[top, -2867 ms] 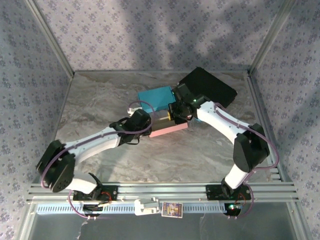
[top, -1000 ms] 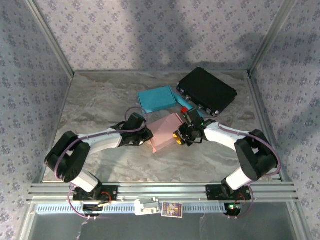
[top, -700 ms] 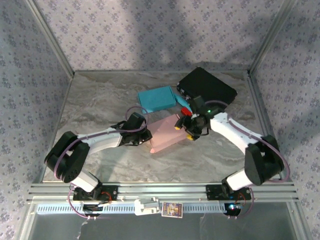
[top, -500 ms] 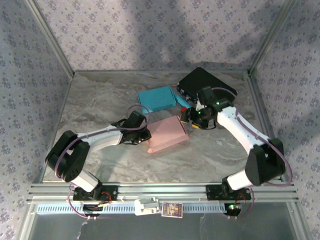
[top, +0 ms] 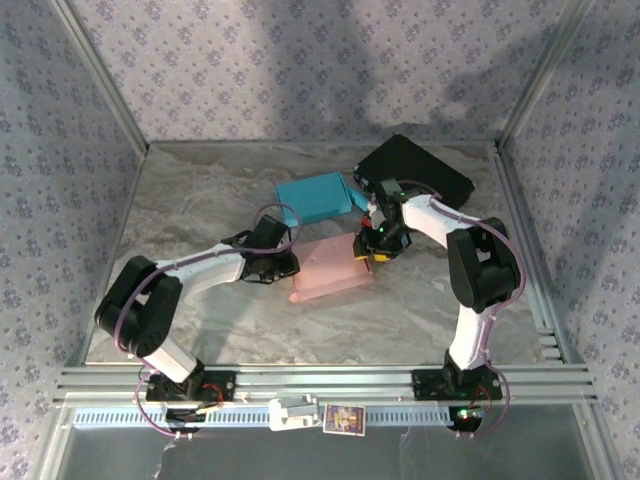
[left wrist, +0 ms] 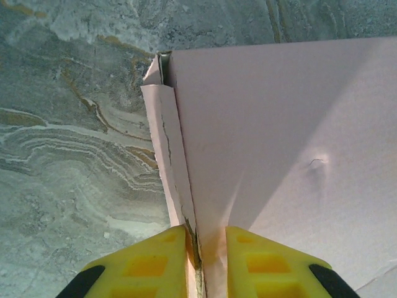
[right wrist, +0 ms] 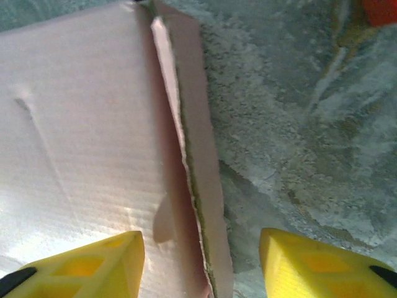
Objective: Fold the paper box
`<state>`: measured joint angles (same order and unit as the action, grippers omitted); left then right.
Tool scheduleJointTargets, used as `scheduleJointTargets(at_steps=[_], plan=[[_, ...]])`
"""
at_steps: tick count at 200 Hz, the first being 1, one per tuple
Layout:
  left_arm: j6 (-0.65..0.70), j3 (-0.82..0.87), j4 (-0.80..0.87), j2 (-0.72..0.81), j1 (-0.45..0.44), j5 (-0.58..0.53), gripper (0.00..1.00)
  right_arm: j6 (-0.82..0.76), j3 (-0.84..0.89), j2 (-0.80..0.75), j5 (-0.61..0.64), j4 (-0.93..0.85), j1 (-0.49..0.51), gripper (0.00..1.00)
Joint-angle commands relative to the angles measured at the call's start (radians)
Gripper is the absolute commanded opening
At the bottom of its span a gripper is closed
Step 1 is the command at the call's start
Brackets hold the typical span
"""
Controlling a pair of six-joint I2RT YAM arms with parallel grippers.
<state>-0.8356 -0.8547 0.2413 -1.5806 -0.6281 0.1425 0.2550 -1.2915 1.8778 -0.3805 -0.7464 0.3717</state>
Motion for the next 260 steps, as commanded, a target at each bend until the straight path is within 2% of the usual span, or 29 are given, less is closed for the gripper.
scheduleJointTargets(at_steps=[1,85,132,170,190,208,222,260], plan=[[0.034,-0.013,0.07,-0.033,0.01,-0.014,0.2,-0.027,-0.01,0.02,-0.056,0.017,0.01,0.47],[0.035,-0.021,0.038,-0.056,0.011,0.011,0.22,0.013,0.013,0.046,-0.078,0.039,0.074,0.27],[0.04,0.0,0.049,-0.047,0.023,0.018,0.25,0.021,0.041,0.032,-0.053,0.038,0.062,0.17],[0.064,-0.004,0.097,-0.06,0.032,0.032,0.32,0.015,0.048,0.057,-0.048,0.032,0.061,0.16],[0.06,0.014,0.098,-0.049,0.033,0.029,0.32,0.025,0.061,0.053,-0.028,0.038,0.058,0.16],[0.054,0.03,0.083,-0.042,0.034,0.033,0.3,0.029,0.058,0.055,-0.025,0.028,0.059,0.21],[0.054,0.029,0.075,-0.043,0.035,0.034,0.28,0.027,0.057,0.051,-0.023,0.027,0.062,0.21],[0.057,0.013,0.079,-0.045,0.034,0.03,0.19,0.017,0.037,0.025,-0.022,0.005,0.059,0.15]])
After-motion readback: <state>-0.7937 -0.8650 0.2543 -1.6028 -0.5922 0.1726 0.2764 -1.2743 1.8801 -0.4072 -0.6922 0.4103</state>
